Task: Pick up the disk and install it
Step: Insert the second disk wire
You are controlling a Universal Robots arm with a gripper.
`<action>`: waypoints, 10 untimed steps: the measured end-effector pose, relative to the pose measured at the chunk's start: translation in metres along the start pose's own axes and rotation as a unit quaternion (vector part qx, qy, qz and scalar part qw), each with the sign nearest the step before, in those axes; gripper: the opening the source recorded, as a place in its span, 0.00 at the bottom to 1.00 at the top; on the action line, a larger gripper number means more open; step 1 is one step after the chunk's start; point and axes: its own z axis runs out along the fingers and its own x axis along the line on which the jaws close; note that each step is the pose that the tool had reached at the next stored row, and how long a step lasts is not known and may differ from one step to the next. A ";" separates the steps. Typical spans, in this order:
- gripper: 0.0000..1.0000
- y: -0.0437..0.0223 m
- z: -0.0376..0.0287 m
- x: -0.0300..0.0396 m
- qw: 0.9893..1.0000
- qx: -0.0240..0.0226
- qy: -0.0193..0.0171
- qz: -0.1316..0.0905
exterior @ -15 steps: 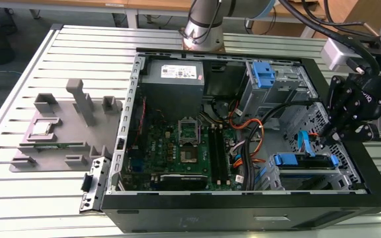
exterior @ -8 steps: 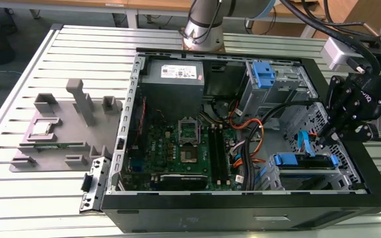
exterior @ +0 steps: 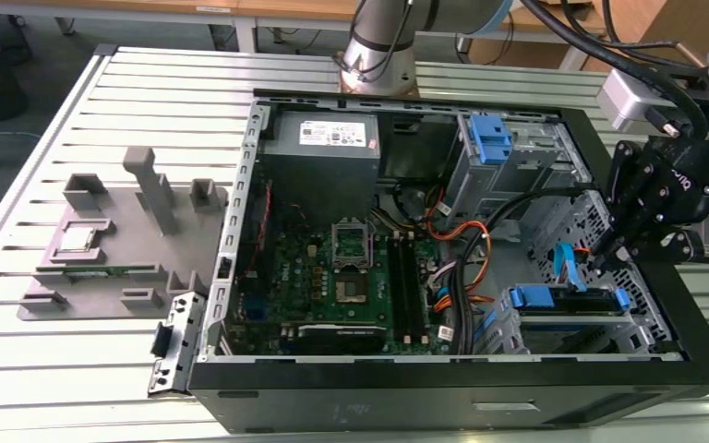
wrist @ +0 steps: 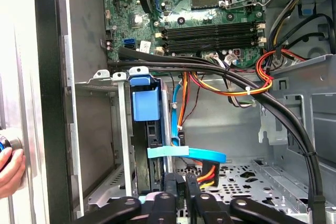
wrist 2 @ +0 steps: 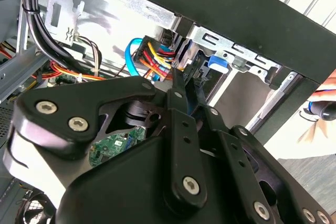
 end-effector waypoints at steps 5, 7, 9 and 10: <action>0.16 0.0000 0.0000 0.0000 1.000 0.000 0.000 0.000; 0.16 0.0000 0.0000 0.0000 1.000 0.000 0.000 0.000; 0.16 0.0000 0.0000 0.0000 1.000 0.000 0.000 0.000; 0.16 0.0000 0.0000 0.0000 1.000 0.000 0.000 0.000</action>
